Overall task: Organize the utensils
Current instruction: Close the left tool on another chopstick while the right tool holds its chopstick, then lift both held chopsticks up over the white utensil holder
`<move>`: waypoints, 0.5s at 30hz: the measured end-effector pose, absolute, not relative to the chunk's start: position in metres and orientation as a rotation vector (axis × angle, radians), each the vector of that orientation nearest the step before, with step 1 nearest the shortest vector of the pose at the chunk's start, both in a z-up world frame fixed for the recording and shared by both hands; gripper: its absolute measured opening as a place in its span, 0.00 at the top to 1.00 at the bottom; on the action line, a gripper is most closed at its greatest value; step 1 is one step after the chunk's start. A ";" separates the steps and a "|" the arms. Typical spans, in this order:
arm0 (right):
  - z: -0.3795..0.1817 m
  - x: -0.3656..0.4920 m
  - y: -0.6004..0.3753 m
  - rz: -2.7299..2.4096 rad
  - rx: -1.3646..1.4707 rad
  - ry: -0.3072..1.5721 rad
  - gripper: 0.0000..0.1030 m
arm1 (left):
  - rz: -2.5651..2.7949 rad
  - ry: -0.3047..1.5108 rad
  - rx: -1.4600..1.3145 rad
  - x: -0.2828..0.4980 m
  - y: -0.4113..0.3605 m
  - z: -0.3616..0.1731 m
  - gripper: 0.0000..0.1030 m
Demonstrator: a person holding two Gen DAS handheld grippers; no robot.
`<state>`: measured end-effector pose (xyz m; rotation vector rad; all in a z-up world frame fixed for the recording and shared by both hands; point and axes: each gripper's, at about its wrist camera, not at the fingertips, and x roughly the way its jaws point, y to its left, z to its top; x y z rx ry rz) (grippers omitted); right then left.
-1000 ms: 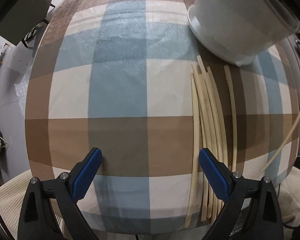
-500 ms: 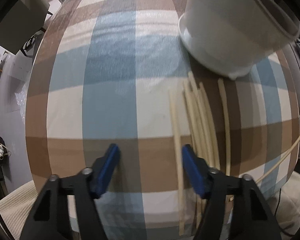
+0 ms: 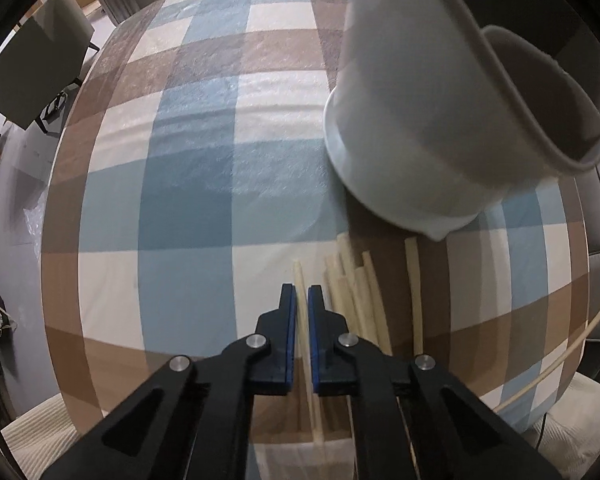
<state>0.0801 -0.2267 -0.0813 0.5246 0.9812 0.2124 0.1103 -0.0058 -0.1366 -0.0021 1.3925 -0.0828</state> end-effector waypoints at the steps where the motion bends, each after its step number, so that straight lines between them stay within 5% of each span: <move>1: -0.081 0.080 -0.226 0.213 0.518 0.980 0.97 | -0.093 1.388 -0.011 0.111 -0.005 -0.136 0.99; 15: -0.054 0.067 -0.204 0.267 0.367 0.878 0.97 | -0.154 1.105 -0.131 0.060 0.001 -0.061 0.99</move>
